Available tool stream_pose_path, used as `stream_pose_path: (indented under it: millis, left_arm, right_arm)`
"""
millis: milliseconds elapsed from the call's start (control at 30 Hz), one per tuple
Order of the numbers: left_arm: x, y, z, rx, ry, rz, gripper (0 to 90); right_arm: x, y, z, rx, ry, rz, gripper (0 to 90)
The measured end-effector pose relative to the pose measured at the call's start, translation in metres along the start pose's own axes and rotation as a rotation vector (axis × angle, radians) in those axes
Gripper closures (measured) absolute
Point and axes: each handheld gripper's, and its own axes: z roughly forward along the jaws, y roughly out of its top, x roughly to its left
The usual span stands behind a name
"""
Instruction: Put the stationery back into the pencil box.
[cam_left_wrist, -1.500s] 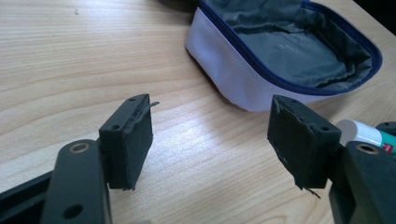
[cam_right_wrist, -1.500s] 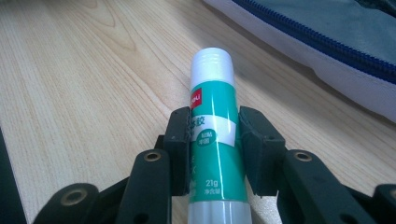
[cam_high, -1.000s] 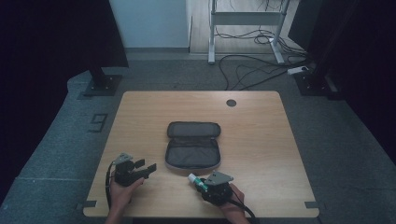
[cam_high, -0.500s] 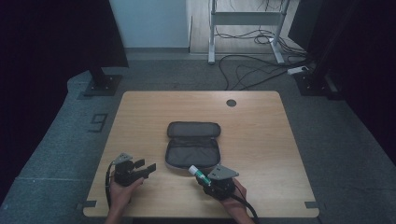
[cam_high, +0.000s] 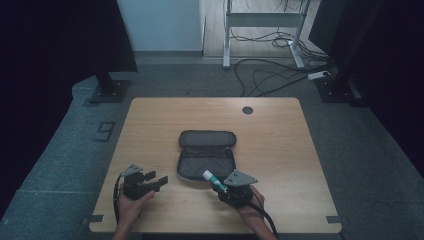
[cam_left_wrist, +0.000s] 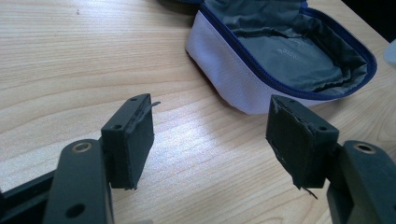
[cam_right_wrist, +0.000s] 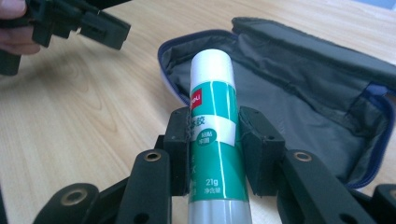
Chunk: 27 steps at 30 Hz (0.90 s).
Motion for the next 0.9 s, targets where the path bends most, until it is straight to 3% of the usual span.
stream_pose_path:
  millis: [233,900]
  left_arm:
    - [-0.001,0.000,0.001,0.005,-0.005,0.006,32.4]
    - [-0.005,-0.002,0.005,0.022,-0.018,0.008,32.4]
  right_arm:
    - [-0.009,0.010,0.001,-0.018,-0.010,0.017,64.7]
    - [-0.028,0.038,0.020,-0.005,-0.026,0.036,64.7]
